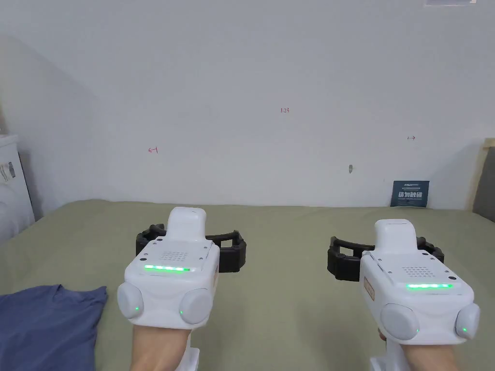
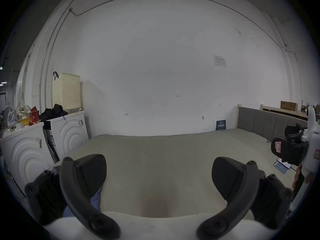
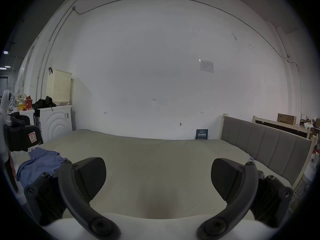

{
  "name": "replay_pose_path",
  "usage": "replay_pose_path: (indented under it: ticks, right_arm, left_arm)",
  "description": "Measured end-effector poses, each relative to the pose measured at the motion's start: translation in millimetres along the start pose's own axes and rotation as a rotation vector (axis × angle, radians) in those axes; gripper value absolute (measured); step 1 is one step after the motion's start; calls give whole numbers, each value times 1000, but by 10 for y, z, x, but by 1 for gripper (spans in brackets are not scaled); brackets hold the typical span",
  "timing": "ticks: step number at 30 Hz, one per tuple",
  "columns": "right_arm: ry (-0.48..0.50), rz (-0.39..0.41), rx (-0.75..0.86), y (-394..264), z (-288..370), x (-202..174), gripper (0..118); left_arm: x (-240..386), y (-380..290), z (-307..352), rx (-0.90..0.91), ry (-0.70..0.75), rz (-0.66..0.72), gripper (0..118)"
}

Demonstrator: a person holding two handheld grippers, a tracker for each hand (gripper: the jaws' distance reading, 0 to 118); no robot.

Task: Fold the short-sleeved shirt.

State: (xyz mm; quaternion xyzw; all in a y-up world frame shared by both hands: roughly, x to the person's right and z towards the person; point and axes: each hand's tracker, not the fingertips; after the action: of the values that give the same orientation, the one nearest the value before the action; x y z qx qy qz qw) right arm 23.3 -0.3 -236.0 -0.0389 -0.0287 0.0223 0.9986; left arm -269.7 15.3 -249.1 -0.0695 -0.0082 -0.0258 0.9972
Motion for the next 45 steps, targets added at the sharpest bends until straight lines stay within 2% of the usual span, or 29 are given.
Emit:
replay_pose_path:
  ticks: [26,34,45]
  right_arm:
    - [-20,13,8,-24,5,-27,118]
    - [11,8,16,-39,8,-2,118]
    - [-24,17,27,-30,11,8,118]
  left_arm:
    - [-2,17,88,4,-3,12,118]
    - [6,30,107,-4,2,11,118]
    - [-6,26,65,5,2,0,118]
